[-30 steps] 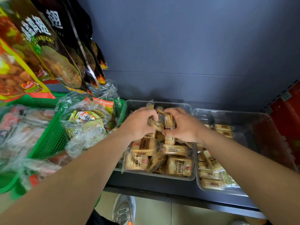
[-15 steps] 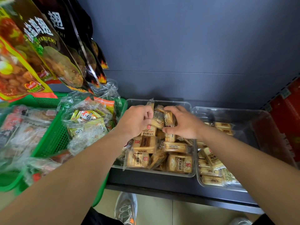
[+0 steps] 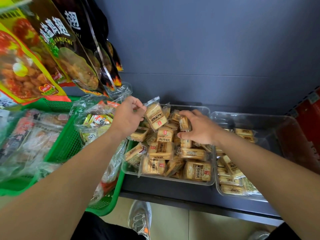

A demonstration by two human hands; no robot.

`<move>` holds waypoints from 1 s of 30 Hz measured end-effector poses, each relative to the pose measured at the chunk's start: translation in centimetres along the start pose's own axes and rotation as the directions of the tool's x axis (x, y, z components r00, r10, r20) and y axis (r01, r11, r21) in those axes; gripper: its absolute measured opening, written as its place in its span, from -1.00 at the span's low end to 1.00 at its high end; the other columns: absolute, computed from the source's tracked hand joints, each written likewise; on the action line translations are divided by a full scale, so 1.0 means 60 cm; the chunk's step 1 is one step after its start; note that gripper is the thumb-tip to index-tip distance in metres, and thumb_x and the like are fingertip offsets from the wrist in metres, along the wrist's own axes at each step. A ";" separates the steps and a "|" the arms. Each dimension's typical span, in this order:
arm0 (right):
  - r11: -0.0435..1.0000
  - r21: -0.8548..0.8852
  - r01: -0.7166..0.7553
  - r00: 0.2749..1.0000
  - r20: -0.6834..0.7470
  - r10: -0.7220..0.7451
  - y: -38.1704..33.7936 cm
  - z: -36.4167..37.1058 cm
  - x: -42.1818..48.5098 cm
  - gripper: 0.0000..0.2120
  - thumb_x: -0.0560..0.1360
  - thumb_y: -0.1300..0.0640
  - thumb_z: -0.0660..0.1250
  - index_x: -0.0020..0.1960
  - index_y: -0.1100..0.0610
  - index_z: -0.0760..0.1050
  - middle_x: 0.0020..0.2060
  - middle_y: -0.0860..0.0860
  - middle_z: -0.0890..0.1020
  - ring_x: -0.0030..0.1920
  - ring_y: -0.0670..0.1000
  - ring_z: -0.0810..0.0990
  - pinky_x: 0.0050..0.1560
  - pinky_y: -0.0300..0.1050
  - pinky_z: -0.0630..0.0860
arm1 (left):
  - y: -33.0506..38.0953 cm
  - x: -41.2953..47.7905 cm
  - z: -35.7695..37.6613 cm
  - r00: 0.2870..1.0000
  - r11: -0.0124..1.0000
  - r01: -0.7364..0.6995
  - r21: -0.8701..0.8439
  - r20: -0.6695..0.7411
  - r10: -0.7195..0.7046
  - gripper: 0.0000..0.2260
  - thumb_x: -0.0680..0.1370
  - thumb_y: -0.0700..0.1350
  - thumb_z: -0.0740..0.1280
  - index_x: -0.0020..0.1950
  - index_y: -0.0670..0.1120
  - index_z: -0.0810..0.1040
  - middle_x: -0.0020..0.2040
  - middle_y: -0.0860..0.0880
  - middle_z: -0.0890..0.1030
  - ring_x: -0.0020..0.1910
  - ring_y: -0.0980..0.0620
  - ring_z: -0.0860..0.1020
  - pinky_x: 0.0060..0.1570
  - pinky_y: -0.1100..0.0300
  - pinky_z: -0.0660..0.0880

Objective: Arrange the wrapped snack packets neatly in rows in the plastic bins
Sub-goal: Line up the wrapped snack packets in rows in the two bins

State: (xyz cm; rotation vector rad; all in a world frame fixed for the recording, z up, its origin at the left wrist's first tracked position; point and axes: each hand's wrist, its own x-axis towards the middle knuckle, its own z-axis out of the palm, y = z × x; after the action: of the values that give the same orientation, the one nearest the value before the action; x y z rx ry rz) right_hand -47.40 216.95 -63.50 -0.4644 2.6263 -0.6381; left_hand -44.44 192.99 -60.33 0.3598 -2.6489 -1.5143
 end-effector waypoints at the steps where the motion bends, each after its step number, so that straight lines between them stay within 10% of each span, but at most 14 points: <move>1: 1.000 -0.005 -0.001 1.000 -0.002 0.001 0.000 0.000 0.000 -0.20 0.48 -0.18 0.45 0.58 -0.19 0.09 0.46 0.03 0.32 0.45 0.17 0.35 0.41 0.19 0.40 | -0.002 0.000 -0.001 1.000 1.000 0.006 0.019 0.004 -0.006 -0.88 0.64 -0.17 0.34 -0.05 -0.05 0.43 -0.01 -0.04 0.64 0.02 -0.04 0.66 0.03 -0.02 0.65; 8: 0.968 -0.237 0.080 0.993 -0.062 -0.097 -0.024 -0.002 0.004 -0.20 0.49 -0.07 0.39 0.62 0.04 0.13 0.59 -0.07 0.11 0.56 0.10 0.04 0.52 0.19 0.17 | -0.032 -0.003 -0.039 0.989 0.989 0.113 0.097 -0.106 -0.102 -0.82 0.65 -0.20 0.32 -0.11 0.00 0.41 -0.05 -0.10 0.67 -0.12 -0.11 0.68 -0.28 0.18 0.55; 11: 0.950 -0.281 0.136 0.987 -0.040 -0.153 -0.041 0.004 0.014 -0.21 0.51 0.02 0.39 0.63 0.04 0.10 0.59 -0.03 0.16 0.57 0.08 0.08 0.55 0.16 0.11 | -0.063 -0.002 -0.067 0.972 0.963 0.211 0.166 -0.136 -0.189 -0.81 0.61 -0.22 0.32 -0.11 0.04 0.43 -0.07 -0.11 0.66 -0.09 -0.16 0.67 -0.05 -0.08 0.63; 17: 0.906 -0.333 0.261 0.963 0.149 -0.223 -0.073 0.032 0.034 -0.36 0.62 -0.16 0.23 0.61 -0.26 0.01 0.61 -0.08 0.16 0.62 0.11 0.02 0.56 0.22 -0.03 | -0.081 -0.027 -0.097 0.928 0.894 0.274 0.354 0.147 -0.342 -0.65 0.59 -0.27 0.31 0.29 0.08 0.43 -0.05 -0.13 0.68 -0.27 0.02 0.61 -0.39 0.23 0.48; 22: 0.896 -0.356 0.267 0.962 0.149 -0.227 -0.072 0.035 0.044 -0.51 0.62 -0.26 0.18 0.52 -0.24 0.29 0.48 -0.07 0.37 0.56 0.13 0.17 0.52 0.26 0.18 | -0.075 -0.028 -0.092 0.879 0.836 0.167 0.523 0.306 -0.367 -0.69 0.60 -0.09 0.34 0.34 0.13 0.54 0.28 -0.04 0.55 0.02 0.01 0.60 -0.11 0.14 0.47; 30: 0.904 -0.305 0.298 0.954 0.062 -0.294 -0.104 0.016 0.099 -0.76 0.62 -0.10 0.25 0.13 -0.07 0.64 0.23 -0.08 0.53 0.28 0.02 0.45 0.33 0.12 0.41 | -0.077 -0.022 -0.059 0.914 0.777 0.075 0.625 0.269 -0.304 -0.67 0.58 0.14 0.38 0.27 0.03 0.54 0.15 -0.01 0.53 0.07 -0.01 0.55 0.18 -0.03 0.52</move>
State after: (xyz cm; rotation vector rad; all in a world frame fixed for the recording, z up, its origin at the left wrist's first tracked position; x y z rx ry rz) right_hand -50.77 208.98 -62.97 -0.9741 2.6741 -0.2993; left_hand -41.74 188.09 -62.39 0.4329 -3.4589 -0.7542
